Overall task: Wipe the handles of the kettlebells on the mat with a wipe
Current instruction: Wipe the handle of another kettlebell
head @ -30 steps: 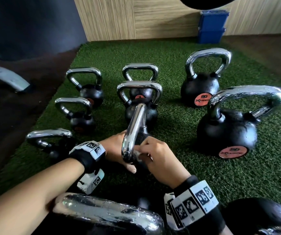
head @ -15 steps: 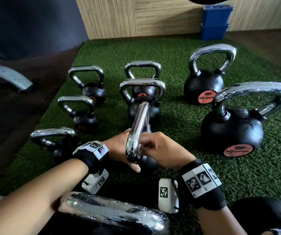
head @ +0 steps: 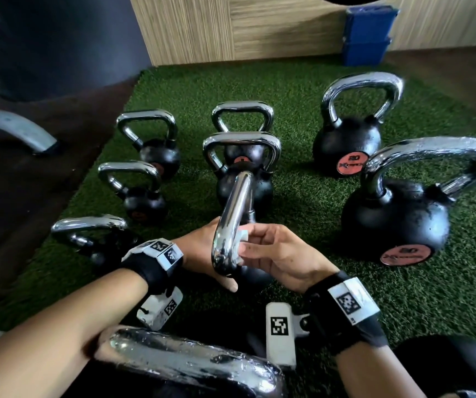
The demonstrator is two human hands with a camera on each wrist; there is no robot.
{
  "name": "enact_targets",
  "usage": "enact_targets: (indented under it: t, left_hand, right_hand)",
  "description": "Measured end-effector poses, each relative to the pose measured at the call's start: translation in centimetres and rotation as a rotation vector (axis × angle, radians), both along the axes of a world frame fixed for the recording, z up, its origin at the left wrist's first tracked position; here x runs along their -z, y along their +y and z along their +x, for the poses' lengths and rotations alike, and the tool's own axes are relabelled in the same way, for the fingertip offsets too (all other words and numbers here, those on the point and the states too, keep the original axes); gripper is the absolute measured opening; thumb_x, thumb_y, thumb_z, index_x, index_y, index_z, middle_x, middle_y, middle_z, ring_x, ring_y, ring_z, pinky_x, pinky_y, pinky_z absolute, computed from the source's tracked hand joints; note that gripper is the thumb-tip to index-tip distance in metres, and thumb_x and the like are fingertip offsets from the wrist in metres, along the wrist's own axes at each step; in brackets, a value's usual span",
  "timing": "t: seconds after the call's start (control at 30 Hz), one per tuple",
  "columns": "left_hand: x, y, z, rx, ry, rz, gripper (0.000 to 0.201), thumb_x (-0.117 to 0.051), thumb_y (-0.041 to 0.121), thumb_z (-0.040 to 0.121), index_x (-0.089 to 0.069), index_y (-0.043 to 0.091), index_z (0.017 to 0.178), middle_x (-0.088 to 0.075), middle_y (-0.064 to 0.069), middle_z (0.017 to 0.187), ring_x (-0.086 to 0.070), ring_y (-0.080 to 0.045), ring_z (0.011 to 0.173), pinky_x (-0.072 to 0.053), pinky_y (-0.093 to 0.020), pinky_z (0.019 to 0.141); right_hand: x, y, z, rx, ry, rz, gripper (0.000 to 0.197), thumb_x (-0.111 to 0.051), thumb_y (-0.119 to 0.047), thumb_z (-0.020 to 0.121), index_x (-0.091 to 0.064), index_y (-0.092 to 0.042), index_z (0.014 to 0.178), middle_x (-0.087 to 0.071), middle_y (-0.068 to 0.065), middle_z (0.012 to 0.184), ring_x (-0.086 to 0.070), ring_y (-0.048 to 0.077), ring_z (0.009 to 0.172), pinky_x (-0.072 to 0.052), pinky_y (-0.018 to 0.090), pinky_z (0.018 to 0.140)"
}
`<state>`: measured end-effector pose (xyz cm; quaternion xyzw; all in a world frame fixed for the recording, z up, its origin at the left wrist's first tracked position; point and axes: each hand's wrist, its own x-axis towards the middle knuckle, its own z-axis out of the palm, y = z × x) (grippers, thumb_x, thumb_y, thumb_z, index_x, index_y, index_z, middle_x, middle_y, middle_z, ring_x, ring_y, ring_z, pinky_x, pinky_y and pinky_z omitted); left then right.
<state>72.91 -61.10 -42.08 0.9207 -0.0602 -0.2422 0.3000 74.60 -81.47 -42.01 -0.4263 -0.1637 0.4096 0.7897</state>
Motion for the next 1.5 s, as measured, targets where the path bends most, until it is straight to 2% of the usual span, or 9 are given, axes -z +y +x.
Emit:
enact_targets:
  t: [0.13, 0.47, 0.67, 0.87, 1.07, 1.17, 1.27, 1.37, 1.5]
  left_hand:
    - [-0.2, -0.7, 0.3, 0.109, -0.104, -0.166, 0.123, -0.103, 0.016, 0.048, -0.039, 0.025, 0.152, -0.044, -0.002, 0.156, -0.040, -0.016, 0.146, -0.039, -0.040, 0.119]
    - [0.3, -0.3, 0.4, 0.148, -0.173, -0.027, 0.092, -0.102, 0.025, 0.055, -0.050, 0.043, 0.128, -0.048, 0.005, 0.142, -0.043, -0.025, 0.141, -0.041, -0.041, 0.117]
    - [0.6, 0.0, 0.5, 0.136, -0.211, 0.037, 0.113, -0.103, 0.033, 0.053, -0.042, 0.025, 0.149, -0.047, 0.002, 0.147, -0.041, -0.016, 0.141, -0.036, -0.027, 0.118]
    - [0.7, 0.2, 0.6, 0.209, -0.193, 0.188, 0.079, -0.097, 0.046, 0.062, -0.065, 0.008, 0.124, -0.057, -0.001, 0.129, -0.048, -0.021, 0.132, -0.033, -0.027, 0.119]
    - [0.3, 0.2, 0.6, 0.213, -0.161, 0.097, 0.045, -0.098, 0.031, 0.065, -0.053, 0.038, 0.069, -0.054, 0.014, 0.083, -0.056, -0.018, 0.104, -0.043, -0.038, 0.112]
    - [-0.1, -0.2, 0.6, 0.250, -0.188, 0.089, 0.045, -0.098, 0.036, 0.064, -0.060, 0.042, 0.087, -0.060, 0.010, 0.106, -0.054, -0.021, 0.120, -0.033, -0.039, 0.119]
    - [0.2, -0.2, 0.2, 0.156, -0.246, 0.074, 0.093, -0.102, 0.036, 0.054, -0.056, 0.023, 0.133, -0.051, 0.001, 0.140, -0.043, -0.017, 0.137, -0.031, -0.032, 0.122]
    - [0.1, 0.0, 0.1, 0.092, -0.221, 0.004, 0.106, -0.104, 0.036, 0.050, -0.050, 0.020, 0.140, -0.052, 0.004, 0.139, -0.048, -0.012, 0.131, -0.042, -0.031, 0.114]
    - [-0.5, -0.2, 0.3, 0.220, -0.235, 0.142, 0.097, -0.099, 0.051, 0.054, -0.055, 0.022, 0.136, -0.050, 0.014, 0.135, -0.045, -0.004, 0.126, -0.036, -0.025, 0.117]
  right_hand:
    - [-0.2, 1.2, 0.8, 0.138, 0.121, 0.074, 0.039, -0.064, 0.012, 0.077, -0.061, 0.013, 0.115, -0.069, 0.023, 0.097, -0.072, 0.024, 0.077, -0.063, 0.027, 0.071]
    - [0.8, 2.9, 1.6, 0.378, -0.014, 0.169, 0.038, -0.075, 0.009, 0.060, -0.063, 0.004, 0.096, -0.071, 0.020, 0.085, -0.073, 0.025, 0.071, -0.063, 0.032, 0.068]
    - [1.2, 3.0, 2.7, 0.621, -0.340, -0.081, 0.036, -0.088, 0.009, 0.058, -0.064, -0.012, 0.076, -0.074, 0.007, 0.075, -0.070, 0.015, 0.068, -0.059, 0.027, 0.065]
    - [0.3, 2.8, 4.4, 0.809, -0.641, -0.409, 0.037, -0.086, 0.005, 0.059, -0.063, -0.021, 0.070, -0.072, -0.007, 0.070, -0.065, 0.004, 0.063, -0.053, 0.019, 0.063]
    - [-0.6, 3.6, 5.7, 0.958, -0.865, -0.664, 0.026, -0.080, -0.005, 0.065, -0.062, -0.023, 0.065, -0.063, -0.013, 0.060, -0.057, -0.006, 0.058, -0.040, 0.004, 0.055]
    - [-0.3, 4.3, 5.8, 0.971, -0.832, -0.724, 0.017, -0.077, -0.011, 0.068, -0.061, -0.016, 0.064, -0.061, -0.009, 0.059, -0.054, 0.000, 0.055, -0.039, 0.005, 0.054]
    - [-0.6, 4.5, 6.7, 0.885, -0.757, -0.824, 0.014, -0.072, -0.010, 0.067, -0.062, -0.014, 0.059, -0.063, -0.004, 0.055, -0.059, 0.003, 0.054, -0.048, 0.009, 0.058]
    - [-1.4, 4.4, 7.5, 0.772, -0.691, -0.894, 0.009, -0.065, -0.010, 0.067, -0.065, -0.010, 0.059, -0.069, 0.005, 0.059, -0.071, 0.027, 0.063, -0.062, 0.041, 0.068]
    - [-1.4, 5.1, 6.2, 0.698, -0.630, -0.996, 0.027, -0.070, -0.024, 0.073, -0.056, -0.013, 0.053, -0.062, 0.000, 0.054, -0.067, 0.023, 0.059, -0.058, 0.034, 0.060]
